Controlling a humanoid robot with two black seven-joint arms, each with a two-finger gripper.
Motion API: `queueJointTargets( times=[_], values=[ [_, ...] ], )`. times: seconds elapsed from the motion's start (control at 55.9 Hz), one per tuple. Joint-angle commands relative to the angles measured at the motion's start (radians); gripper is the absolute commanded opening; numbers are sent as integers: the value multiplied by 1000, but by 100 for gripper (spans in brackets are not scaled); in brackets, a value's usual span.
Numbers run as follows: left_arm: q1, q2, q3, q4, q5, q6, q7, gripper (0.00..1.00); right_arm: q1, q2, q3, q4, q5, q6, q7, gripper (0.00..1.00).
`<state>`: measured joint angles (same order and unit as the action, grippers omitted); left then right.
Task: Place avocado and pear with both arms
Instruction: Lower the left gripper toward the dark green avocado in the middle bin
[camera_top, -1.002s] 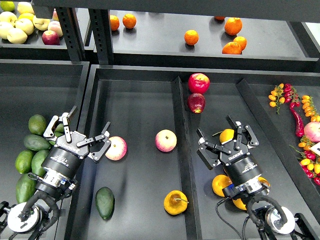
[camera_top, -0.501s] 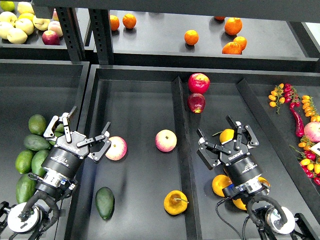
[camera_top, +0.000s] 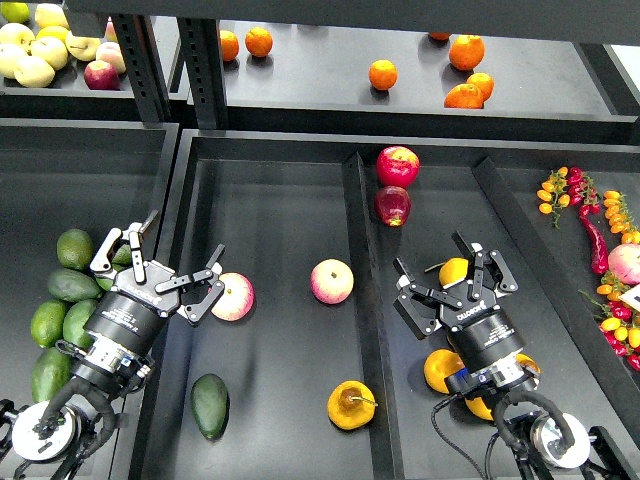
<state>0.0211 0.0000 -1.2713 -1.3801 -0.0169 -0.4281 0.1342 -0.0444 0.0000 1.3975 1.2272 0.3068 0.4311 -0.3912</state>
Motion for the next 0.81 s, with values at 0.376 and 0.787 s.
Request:
queueJointTargets(
  times=[0.376,0.787],
  values=[
    [-481,491,530,9,253,-61,320,100,12,0,35,-3,2,-55,25,99],
    [-875,517,1018,10,397,-61,354,100,57,0,74,-43,15,-64,26,99]
  ],
)
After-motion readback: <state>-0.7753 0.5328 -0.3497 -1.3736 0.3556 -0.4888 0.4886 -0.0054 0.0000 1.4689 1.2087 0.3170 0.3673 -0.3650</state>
